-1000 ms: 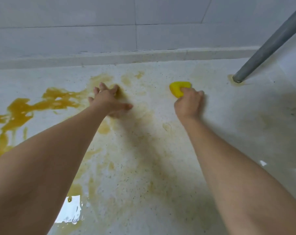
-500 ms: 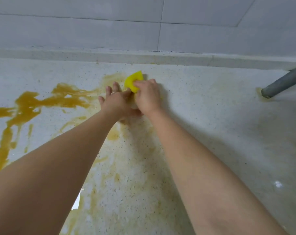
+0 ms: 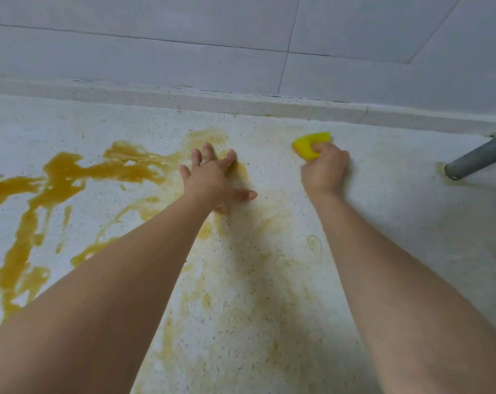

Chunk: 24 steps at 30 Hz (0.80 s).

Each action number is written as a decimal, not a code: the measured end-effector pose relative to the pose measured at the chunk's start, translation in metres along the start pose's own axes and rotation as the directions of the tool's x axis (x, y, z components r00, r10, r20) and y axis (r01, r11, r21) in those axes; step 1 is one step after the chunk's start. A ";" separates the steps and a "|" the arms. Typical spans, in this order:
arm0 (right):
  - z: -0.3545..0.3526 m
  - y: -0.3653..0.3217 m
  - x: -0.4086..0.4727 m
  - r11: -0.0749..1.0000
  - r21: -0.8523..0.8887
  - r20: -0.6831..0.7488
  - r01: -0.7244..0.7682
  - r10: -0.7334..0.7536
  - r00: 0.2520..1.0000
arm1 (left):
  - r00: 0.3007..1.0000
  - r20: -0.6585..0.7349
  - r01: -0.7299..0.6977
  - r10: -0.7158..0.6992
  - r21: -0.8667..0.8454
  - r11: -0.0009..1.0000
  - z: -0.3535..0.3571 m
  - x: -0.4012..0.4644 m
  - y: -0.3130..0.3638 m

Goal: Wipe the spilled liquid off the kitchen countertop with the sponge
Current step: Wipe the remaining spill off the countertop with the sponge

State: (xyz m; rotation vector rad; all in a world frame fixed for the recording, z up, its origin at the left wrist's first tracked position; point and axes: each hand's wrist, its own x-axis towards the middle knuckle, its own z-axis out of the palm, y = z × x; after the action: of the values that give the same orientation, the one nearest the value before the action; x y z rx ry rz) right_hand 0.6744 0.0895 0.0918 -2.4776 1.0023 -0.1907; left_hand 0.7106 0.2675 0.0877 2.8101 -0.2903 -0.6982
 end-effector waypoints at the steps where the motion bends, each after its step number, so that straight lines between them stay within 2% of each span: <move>1: 0.006 -0.009 -0.014 0.999 0.037 0.021 0.039 -0.040 0.999 | 1.000 -0.003 0.002 -0.002 -0.005 1.000 -0.001 0.000 0.000; 3: 0.025 -0.029 -0.054 0.957 0.147 0.160 0.251 -0.274 0.948 | 1.000 -0.008 0.010 -0.010 -0.025 1.000 -0.002 -0.002 0.003; 5: 0.026 -0.031 -0.073 0.907 0.181 0.193 0.381 -0.413 0.890 | 1.000 -0.008 0.017 -0.017 -0.028 0.999 -0.002 -0.004 0.004; 6: 0.017 -0.019 -0.067 0.929 0.127 0.168 0.348 -0.366 0.915 | 1.000 -0.002 0.011 -0.011 -0.020 1.000 -0.002 -0.006 0.004; 8: -0.005 0.017 -0.040 0.987 0.003 0.040 0.162 -0.162 0.986 | 1.000 0.003 -0.008 0.008 -0.011 1.000 -0.002 -0.006 0.002; 10: -0.015 0.029 -0.039 0.998 -0.067 -0.030 0.015 -0.017 0.999 | 1.000 -0.004 -0.004 0.004 -0.016 1.000 -0.002 -0.006 0.000; 11: -0.010 0.021 -0.052 0.996 -0.059 -0.009 0.067 -0.068 0.998 | 1.000 -0.009 -0.003 0.003 -0.015 1.000 -0.002 -0.006 0.001; 12: 0.000 0.008 -0.068 0.981 -0.032 0.048 0.190 -0.188 0.981 | 1.000 -0.009 -0.006 0.005 -0.015 1.000 -0.003 -0.005 0.003; 14: 0.018 -0.005 -0.094 0.907 0.049 0.112 0.417 -0.420 0.901 | 1.000 -0.002 -0.013 0.013 -0.010 1.000 -0.004 -0.008 0.004; 15: 0.015 -0.001 -0.094 0.892 0.023 0.129 0.452 -0.451 0.883 | 1.000 0.004 -0.021 0.021 -0.009 1.000 -0.006 -0.009 0.003; 16: 0.005 0.011 -0.086 0.914 -0.053 0.132 0.402 -0.392 0.910 | 0.999 0.012 -0.035 0.036 -0.009 0.999 -0.006 -0.012 0.001; 18: -0.017 0.046 -0.064 0.972 -0.158 0.041 0.173 -0.168 0.985 | 0.999 0.009 -0.051 0.051 -0.011 0.999 -0.006 -0.019 -0.007; 19: -0.028 0.055 -0.064 0.982 -0.183 -0.007 0.046 -0.048 0.999 | 0.998 0.002 -0.060 0.060 0.007 0.998 -0.004 -0.024 -0.010; 20: -0.029 0.053 -0.075 0.979 -0.202 -0.011 -0.003 0.001 1.000 | 0.998 0.000 -0.070 0.070 0.032 0.997 -0.001 -0.032 -0.012; 22: -0.015 0.022 -0.111 0.978 -0.128 0.106 0.167 -0.154 0.982 | 0.996 0.004 -0.084 0.084 0.055 0.995 0.005 -0.045 -0.014; 24: 0.004 -0.002 -0.149 0.926 0.009 0.228 0.378 -0.370 0.901 | 0.997 0.014 -0.078 0.077 0.025 0.997 0.012 -0.057 -0.019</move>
State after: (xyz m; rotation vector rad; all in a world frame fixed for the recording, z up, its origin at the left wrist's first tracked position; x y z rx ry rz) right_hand 0.5688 0.1943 0.0956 -2.6307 0.4323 -0.0074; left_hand 0.6580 0.2971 0.0967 2.8023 -0.4112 -0.7005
